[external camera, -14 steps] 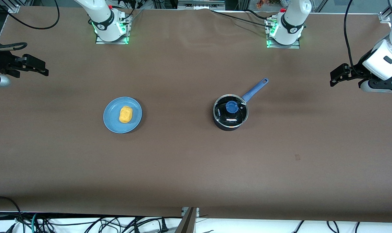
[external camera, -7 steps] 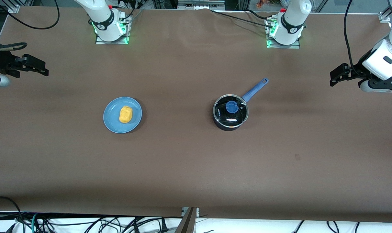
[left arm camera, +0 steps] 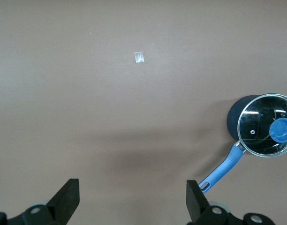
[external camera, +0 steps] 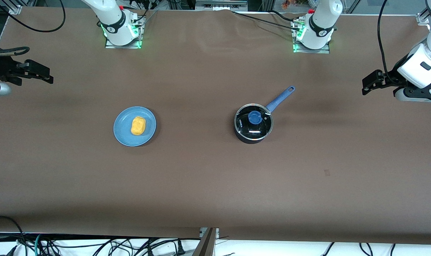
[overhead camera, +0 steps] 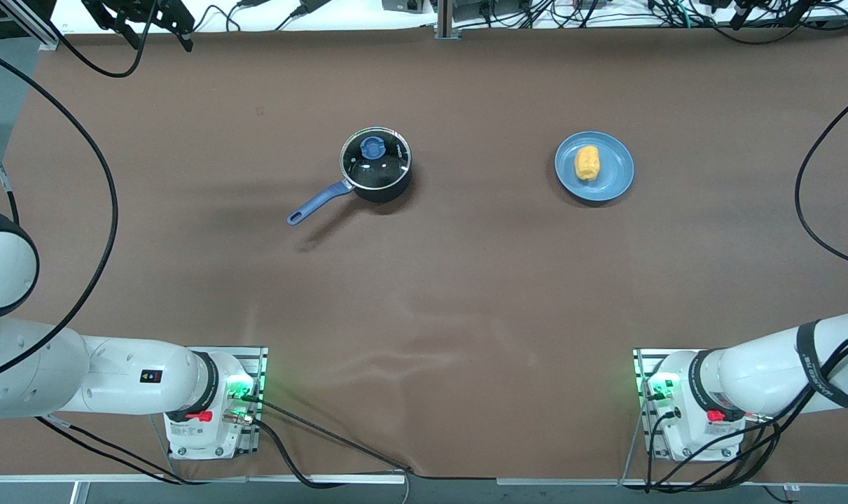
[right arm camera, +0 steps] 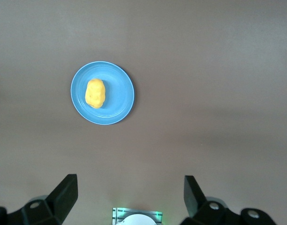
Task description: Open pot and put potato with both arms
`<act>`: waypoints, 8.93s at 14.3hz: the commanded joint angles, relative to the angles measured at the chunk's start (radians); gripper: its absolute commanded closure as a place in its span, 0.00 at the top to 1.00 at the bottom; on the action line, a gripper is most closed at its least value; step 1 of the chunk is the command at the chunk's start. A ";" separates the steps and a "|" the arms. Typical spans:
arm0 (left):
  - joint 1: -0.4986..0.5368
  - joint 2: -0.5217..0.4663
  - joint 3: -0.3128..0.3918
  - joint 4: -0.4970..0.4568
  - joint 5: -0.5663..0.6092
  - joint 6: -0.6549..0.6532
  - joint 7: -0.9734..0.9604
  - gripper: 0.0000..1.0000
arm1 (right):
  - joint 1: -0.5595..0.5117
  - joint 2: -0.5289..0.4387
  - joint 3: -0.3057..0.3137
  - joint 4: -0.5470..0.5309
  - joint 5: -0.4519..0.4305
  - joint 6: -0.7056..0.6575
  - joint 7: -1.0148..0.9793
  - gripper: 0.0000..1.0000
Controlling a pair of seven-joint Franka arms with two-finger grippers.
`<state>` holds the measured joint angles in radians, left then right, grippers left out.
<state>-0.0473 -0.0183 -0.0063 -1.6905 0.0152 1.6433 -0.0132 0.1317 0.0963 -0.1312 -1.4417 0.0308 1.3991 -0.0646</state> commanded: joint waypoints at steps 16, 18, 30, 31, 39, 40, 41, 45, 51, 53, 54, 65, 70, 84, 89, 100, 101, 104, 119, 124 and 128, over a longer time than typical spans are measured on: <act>-0.003 0.012 -0.020 0.032 0.023 -0.023 0.010 1.00 | -0.009 -0.004 0.002 -0.005 0.018 0.012 -0.006 1.00; -0.005 0.012 -0.021 0.032 0.022 -0.023 0.013 1.00 | -0.007 -0.004 0.002 -0.005 0.023 0.012 -0.006 1.00; -0.011 0.179 -0.061 0.049 0.016 -0.081 0.006 1.00 | -0.004 0.049 0.002 -0.005 0.018 0.043 -0.006 1.00; -0.011 0.179 -0.061 0.049 0.009 -0.091 0.001 1.00 | -0.001 0.060 0.002 -0.006 0.018 0.047 -0.006 1.00; -0.058 0.234 -0.247 0.072 -0.087 -0.116 -0.469 1.00 | 0.031 0.167 0.008 -0.048 0.023 0.133 0.009 1.00; -0.063 0.265 -0.262 0.072 -0.121 -0.082 -0.534 1.00 | 0.052 0.172 0.008 -0.080 0.023 0.168 0.011 1.00; -0.078 0.296 -0.276 0.069 -0.142 -0.029 -0.586 1.00 | 0.065 0.169 0.008 -0.133 0.023 0.219 0.028 1.00; -0.161 0.417 -0.281 0.052 -0.142 0.130 -0.738 1.00 | 0.077 0.158 0.048 -0.301 0.024 0.420 0.149 1.00; -0.210 0.521 -0.279 0.054 -0.132 0.285 -0.844 1.00 | 0.080 0.172 0.117 -0.494 0.024 0.711 0.313 1.00; -0.226 0.546 -0.276 0.054 -0.129 0.319 -0.854 1.00 | 0.098 0.209 0.120 -0.525 0.024 0.793 0.397 1.00; -0.229 0.554 -0.274 0.054 -0.127 0.334 -0.855 1.00 | 0.114 0.223 0.120 -0.545 0.024 0.839 0.439 1.00; -0.256 0.583 -0.278 0.041 -0.034 0.351 -0.849 0.80 | 0.166 0.322 0.122 -0.669 0.023 1.064 0.680 1.00; -0.255 0.583 -0.278 0.044 -0.034 0.349 -0.844 0.48 | 0.166 0.338 0.122 -0.677 0.023 1.068 0.678 0.76; -0.224 0.428 -0.279 0.055 -0.046 0.155 -0.790 0.00 | 0.166 0.316 0.136 -0.528 0.021 0.981 0.655 0.38; -0.022 0.402 -0.279 0.048 -0.038 0.044 -0.460 0.00 | 0.204 0.359 0.261 -0.301 0.023 0.833 0.863 0.38; 0.245 0.564 -0.270 0.038 0.184 0.148 -0.014 0.00 | 0.560 0.654 0.277 0.155 0.072 0.970 1.287 0.38; 0.247 0.586 -0.270 0.038 0.209 0.176 -0.014 0.00 | 0.577 0.664 0.277 0.155 0.072 1.032 1.299 0.38; 0.283 0.639 -0.270 0.038 0.227 0.265 -0.002 0.00 | 0.620 0.703 0.277 0.156 0.072 1.118 1.313 0.38; 0.320 0.617 -0.279 0.060 0.215 0.256 0.012 1.00 | 0.680 0.804 0.271 0.156 0.058 1.247 1.338 1.00; 0.314 0.460 -0.369 0.222 0.212 -0.086 0.013 1.00 | 0.623 0.760 0.254 0.269 0.057 0.917 1.193 1.00; 0.317 0.355 -0.431 0.337 0.171 -0.180 0.015 1.00 | 0.520 0.679 0.255 0.290 0.054 0.703 0.949 1.00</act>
<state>0.2608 0.3754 -0.4264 -1.3816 0.2178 1.4890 -0.0145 0.6978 0.8188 0.1150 -1.1509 0.0879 2.2012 0.9912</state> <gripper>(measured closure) 0.000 0.000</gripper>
